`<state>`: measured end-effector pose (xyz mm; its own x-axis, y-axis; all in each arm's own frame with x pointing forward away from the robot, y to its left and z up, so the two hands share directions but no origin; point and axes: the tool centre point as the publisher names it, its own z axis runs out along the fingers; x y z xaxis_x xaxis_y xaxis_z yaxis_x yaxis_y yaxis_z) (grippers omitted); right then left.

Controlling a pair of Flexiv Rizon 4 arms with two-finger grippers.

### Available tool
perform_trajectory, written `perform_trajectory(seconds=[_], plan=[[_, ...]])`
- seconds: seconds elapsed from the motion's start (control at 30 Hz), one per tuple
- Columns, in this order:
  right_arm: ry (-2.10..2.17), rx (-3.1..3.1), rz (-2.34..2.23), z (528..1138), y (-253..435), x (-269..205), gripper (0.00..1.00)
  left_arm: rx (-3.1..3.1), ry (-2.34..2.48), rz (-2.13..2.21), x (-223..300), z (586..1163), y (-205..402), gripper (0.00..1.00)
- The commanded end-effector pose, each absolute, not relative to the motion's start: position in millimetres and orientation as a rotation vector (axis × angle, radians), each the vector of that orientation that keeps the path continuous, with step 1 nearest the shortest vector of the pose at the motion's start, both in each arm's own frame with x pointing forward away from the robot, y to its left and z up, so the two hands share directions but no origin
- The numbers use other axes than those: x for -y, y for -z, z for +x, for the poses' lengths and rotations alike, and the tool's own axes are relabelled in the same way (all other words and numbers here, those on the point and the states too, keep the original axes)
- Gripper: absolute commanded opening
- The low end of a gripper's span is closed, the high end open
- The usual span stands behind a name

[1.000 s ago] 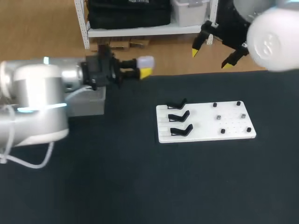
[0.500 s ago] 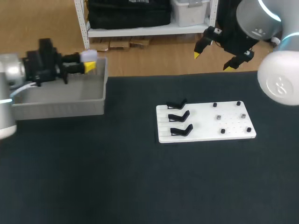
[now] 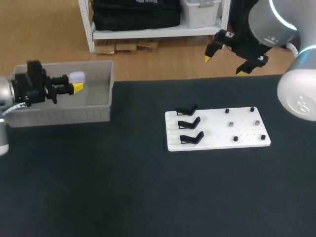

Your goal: Pick up each earbud case from the left stands, insert the matching earbuds, close the lid, and place the case in the box.

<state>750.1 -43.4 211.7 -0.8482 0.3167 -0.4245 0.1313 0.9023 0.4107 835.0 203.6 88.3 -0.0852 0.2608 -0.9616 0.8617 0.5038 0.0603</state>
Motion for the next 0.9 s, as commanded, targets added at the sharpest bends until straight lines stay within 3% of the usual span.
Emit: perform_trajectory(seconds=[0.03, 0.1, 0.13, 0.6, 0.9], plan=[[-0.498, -2.538, 0.332, 746.2, -211.0, 43.7, 1.0, -1.64, 0.692, 0.977, -204.0, 853.0, -71.1, 0.36], [-0.498, -2.538, 0.332, 746.2, -211.0, 43.7, 1.0, -1.647, 0.692, 0.97, -205.0, 853.1, -68.1, 0.63], [-0.498, -2.538, 0.332, 746.2, -211.0, 43.7, 1.0, -1.651, 0.693, 0.968, -205.1, 852.9, -67.9, 1.0], [-0.498, -2.538, 0.332, 746.2, -211.0, 43.7, 1.0, -1.648, 0.656, 0.997, -165.0, 808.0, -112.2, 1.0], [-0.615, -2.494, -0.217, 736.3, -210.4, 72.3, 1.0, -1.704, 0.657, 0.972, -111.9, 769.9, -141.6, 1.0]])
